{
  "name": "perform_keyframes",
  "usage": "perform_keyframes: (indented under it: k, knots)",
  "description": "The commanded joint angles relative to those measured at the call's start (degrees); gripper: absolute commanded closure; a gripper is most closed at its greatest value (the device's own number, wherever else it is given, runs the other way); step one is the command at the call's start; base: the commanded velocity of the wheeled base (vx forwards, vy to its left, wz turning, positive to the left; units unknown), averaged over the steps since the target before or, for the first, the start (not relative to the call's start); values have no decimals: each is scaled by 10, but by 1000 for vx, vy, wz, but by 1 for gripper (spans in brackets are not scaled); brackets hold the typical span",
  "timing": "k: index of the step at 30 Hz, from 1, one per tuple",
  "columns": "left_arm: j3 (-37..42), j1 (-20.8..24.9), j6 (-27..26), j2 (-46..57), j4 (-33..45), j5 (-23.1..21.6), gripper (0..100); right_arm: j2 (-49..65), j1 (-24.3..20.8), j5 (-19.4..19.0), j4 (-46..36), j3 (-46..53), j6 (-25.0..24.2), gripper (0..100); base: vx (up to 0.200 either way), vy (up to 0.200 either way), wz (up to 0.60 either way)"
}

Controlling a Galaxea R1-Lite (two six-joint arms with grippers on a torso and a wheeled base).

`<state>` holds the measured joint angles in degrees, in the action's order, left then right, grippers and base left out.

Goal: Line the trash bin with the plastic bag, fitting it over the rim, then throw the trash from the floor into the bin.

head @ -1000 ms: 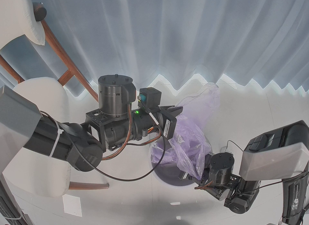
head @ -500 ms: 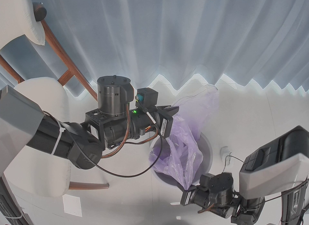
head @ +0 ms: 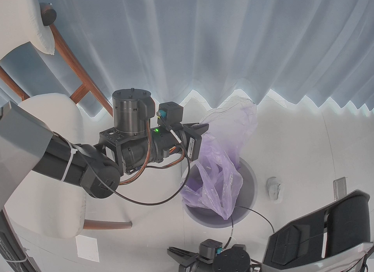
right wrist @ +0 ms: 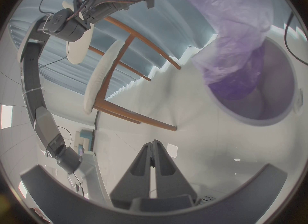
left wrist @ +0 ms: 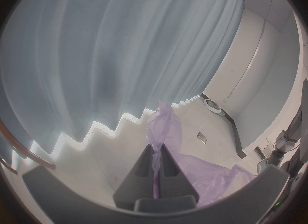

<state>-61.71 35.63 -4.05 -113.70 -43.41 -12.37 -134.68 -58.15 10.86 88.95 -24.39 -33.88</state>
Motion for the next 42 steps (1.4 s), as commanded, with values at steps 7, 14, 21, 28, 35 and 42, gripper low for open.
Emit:
perform_keyframes:
  k: [7, 14, 21, 28, 35, 42]
  knots:
    - [-4, -4, -1, 0, 0, 2, 100, -60, 43, 32, 10, -133, -12, 100, 0, 0, 0]
    - [-3, -1, -1, 0, 0, 2, 100, -58, 145, 46, 10, -167, -12, 100, 0, 0, 0]
    - [-3, 5, -1, -1, 0, 3, 100, -47, 220, 51, 10, -181, -12, 100, 0, 0, 0]
    - [-3, 13, -1, -7, 0, 4, 100, -47, 270, 76, 10, -199, -13, 100, 0, 0, 0]
    - [-3, 15, -3, -14, 0, 4, 100, -66, 276, 77, 10, -131, -3, 100, 0, 0, 0]
    - [8, 8, -26, -21, 1, -2, 100, -29, 193, 72, 10, -29, -6, 100, 0, 0, 0]
